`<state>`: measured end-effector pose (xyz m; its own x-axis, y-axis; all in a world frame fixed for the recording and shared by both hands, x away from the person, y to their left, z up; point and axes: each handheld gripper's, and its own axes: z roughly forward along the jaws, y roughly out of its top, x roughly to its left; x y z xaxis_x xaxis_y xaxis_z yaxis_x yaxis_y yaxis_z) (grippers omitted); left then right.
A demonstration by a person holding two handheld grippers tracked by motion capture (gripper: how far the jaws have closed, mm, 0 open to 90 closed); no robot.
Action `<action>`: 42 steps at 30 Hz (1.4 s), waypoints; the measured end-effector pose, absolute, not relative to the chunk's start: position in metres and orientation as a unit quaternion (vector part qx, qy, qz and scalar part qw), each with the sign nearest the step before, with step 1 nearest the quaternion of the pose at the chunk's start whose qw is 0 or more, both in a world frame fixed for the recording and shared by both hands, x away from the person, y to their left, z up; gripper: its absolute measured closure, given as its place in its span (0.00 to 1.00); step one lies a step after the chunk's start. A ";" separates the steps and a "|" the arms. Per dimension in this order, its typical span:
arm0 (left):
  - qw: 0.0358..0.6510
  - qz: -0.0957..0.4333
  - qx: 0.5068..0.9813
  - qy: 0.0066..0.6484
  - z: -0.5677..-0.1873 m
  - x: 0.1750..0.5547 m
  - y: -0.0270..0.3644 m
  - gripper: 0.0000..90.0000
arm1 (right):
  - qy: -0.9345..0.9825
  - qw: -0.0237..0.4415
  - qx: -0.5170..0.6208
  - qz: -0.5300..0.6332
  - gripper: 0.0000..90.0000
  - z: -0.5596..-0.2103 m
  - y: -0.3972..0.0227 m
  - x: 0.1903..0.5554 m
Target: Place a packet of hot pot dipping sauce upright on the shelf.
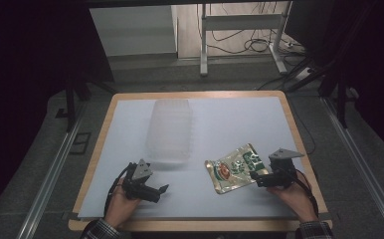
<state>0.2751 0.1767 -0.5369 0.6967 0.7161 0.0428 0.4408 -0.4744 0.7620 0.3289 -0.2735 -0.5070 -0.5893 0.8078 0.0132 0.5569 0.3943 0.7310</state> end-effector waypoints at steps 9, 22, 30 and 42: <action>0.376 0.182 0.842 0.342 -0.537 0.275 0.176 0.00 | 0.830 0.161 0.408 0.346 0.17 -0.510 -0.268 0.348; 0.373 0.182 0.844 0.340 -0.538 0.276 0.174 0.00 | 0.834 0.112 0.405 0.357 0.36 -0.513 -0.261 0.371; 0.371 0.183 0.845 0.338 -0.538 0.275 0.174 0.00 | 0.848 0.125 0.378 0.350 0.64 -0.508 -0.250 0.367; 0.371 0.185 0.845 0.338 -0.538 0.275 0.174 0.00 | 0.865 0.132 0.349 0.335 0.99 -0.502 -0.233 0.361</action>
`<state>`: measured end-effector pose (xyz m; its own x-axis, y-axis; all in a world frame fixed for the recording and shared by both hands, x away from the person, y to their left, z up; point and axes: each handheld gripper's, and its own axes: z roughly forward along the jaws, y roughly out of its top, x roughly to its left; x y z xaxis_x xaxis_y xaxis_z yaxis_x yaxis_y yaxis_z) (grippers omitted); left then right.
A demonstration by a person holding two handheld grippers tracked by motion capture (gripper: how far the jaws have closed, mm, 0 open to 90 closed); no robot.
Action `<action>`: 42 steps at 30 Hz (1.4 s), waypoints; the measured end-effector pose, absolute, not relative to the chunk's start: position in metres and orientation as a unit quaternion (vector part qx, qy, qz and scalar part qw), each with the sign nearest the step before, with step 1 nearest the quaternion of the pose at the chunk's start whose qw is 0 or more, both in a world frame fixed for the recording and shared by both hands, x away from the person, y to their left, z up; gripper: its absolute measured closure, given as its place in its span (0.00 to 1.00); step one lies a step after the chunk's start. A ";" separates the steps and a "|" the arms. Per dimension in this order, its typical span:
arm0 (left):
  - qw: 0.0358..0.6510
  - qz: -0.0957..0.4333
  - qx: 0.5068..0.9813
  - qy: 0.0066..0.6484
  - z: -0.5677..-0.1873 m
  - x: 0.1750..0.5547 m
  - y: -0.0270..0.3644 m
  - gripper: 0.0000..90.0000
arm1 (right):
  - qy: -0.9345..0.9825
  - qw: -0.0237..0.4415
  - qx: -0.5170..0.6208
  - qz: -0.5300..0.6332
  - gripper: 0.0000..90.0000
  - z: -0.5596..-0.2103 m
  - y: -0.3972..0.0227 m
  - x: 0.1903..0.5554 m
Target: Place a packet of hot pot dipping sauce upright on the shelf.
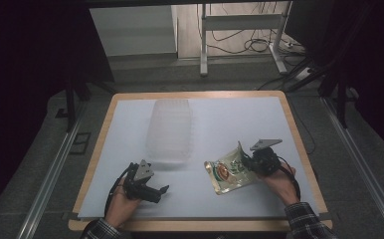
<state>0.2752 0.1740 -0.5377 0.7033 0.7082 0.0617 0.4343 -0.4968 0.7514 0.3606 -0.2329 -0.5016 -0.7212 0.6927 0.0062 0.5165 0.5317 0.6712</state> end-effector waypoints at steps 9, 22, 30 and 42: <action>0.372 0.189 0.843 0.340 -0.537 0.275 0.175 0.00 | 0.853 0.129 0.347 0.369 0.99 -0.484 -0.236 0.356; 0.369 0.191 0.843 0.342 -0.537 0.275 0.176 0.00 | 0.846 0.121 0.321 0.408 0.99 -0.452 -0.224 0.358; 0.369 0.192 0.843 0.341 -0.537 0.275 0.176 0.00 | 0.850 0.128 0.299 0.414 0.99 -0.428 -0.214 0.360; 0.370 0.192 0.843 0.341 -0.537 0.275 0.176 0.00 | 0.867 0.151 0.258 0.399 0.99 -0.389 -0.195 0.365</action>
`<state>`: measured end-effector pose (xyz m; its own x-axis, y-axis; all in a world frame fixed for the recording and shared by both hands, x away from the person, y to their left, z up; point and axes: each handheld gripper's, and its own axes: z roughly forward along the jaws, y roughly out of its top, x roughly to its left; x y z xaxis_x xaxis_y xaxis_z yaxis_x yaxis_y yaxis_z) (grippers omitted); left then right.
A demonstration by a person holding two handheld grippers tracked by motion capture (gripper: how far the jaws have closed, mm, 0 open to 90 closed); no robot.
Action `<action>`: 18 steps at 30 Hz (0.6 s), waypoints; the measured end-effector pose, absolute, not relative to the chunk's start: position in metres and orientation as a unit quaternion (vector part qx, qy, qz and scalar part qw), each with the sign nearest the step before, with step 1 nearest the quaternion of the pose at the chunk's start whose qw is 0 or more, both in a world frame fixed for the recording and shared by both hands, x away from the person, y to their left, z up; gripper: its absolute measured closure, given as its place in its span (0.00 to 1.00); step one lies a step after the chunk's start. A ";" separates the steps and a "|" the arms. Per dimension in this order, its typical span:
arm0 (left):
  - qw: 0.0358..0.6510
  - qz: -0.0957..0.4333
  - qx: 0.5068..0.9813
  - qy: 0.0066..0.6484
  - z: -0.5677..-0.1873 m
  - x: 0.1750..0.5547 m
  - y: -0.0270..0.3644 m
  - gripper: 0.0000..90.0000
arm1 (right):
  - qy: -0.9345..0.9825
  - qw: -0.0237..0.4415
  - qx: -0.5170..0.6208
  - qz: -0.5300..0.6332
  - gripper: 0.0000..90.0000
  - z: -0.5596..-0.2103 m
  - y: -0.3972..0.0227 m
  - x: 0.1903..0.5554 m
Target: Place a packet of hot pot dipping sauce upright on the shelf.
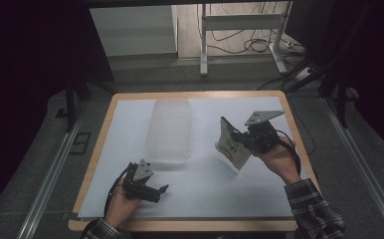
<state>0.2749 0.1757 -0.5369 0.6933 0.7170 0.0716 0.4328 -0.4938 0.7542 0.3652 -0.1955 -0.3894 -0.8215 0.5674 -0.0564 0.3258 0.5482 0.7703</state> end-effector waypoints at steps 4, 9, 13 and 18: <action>0.371 0.191 0.842 0.343 -0.536 0.275 0.177 0.00 | 0.871 0.145 0.246 0.400 0.99 -0.383 -0.193 0.371; 0.378 0.192 0.837 0.345 -0.535 0.275 0.179 0.00 | 0.874 0.134 0.231 0.407 0.99 -0.378 -0.186 0.378; 0.389 0.191 0.831 0.350 -0.533 0.275 0.181 0.00 | 0.878 0.132 0.213 0.409 0.99 -0.372 -0.176 0.386; 0.391 0.193 0.829 0.350 -0.533 0.275 0.182 0.00 | 0.880 0.124 0.196 0.415 0.99 -0.365 -0.163 0.394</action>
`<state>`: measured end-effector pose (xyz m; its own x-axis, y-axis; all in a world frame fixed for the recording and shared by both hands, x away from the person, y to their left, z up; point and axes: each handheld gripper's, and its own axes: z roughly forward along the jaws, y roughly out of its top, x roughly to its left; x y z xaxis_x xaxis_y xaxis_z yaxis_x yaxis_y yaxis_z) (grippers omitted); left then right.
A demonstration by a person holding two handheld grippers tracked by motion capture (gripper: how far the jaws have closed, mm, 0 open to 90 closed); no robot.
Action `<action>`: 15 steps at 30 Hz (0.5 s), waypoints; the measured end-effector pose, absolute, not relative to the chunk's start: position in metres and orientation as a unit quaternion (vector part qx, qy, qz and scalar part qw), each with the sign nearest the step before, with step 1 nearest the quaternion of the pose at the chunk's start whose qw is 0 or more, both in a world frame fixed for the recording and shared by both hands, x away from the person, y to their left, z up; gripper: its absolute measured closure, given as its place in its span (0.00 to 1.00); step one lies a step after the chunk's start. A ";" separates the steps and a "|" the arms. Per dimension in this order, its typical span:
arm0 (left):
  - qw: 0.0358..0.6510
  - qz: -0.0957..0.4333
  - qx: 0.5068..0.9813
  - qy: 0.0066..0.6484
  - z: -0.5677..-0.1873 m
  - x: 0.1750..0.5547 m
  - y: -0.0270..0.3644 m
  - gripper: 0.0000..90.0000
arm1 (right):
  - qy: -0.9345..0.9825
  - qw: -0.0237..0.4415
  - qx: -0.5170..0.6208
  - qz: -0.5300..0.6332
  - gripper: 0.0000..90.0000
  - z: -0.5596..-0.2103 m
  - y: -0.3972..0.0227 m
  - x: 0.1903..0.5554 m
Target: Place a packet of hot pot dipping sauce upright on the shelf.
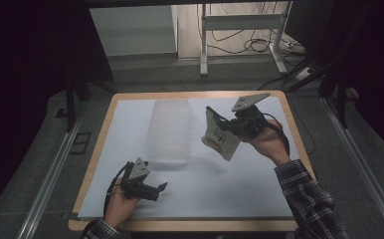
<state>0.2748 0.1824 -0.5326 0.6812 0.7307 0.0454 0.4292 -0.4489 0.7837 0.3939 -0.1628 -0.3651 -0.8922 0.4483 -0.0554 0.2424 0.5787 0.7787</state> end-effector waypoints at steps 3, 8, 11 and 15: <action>0.392 0.192 0.828 0.351 -0.533 0.275 0.183 0.00 | 0.881 0.115 0.185 0.419 0.99 -0.361 -0.154 0.397; 0.392 0.191 0.829 0.350 -0.533 0.275 0.182 0.00 | 0.884 0.105 0.166 0.425 0.99 -0.355 -0.139 0.400; 0.390 0.191 0.830 0.350 -0.533 0.275 0.182 0.00 | 0.887 0.101 0.155 0.423 0.99 -0.352 -0.131 0.403; 0.387 0.191 0.832 0.349 -0.534 0.275 0.181 0.00 | 0.890 0.091 0.145 0.422 0.99 -0.351 -0.118 0.407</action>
